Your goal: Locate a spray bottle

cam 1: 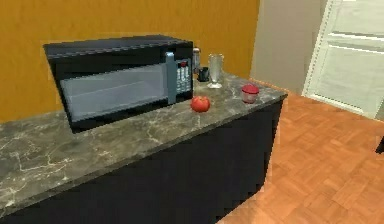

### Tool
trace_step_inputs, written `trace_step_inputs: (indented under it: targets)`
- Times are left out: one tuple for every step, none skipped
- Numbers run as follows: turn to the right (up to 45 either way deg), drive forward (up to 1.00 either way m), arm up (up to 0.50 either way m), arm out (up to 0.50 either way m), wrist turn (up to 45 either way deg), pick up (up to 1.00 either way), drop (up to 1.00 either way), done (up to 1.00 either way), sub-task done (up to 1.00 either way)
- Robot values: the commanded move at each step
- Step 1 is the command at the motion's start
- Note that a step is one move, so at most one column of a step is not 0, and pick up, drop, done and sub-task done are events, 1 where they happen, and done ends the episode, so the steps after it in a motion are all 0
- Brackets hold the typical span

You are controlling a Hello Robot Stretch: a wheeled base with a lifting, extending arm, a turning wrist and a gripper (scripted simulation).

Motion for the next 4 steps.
trace_step_inputs:
  targets:
    - [0.0,0.10,0.00,0.00,0.0,0.00,0.00,0.00,0.00]
    - [-45.0,0.00,0.00,0.00,0.0,0.00,0.00,0.00,0.00]
    - [-39.0,0.00,0.00,0.00,0.0,0.00,0.00,0.00,0.00]
    - [0.0,0.00,0.00,0.00,0.0,0.00,0.00,1.00,0.00]
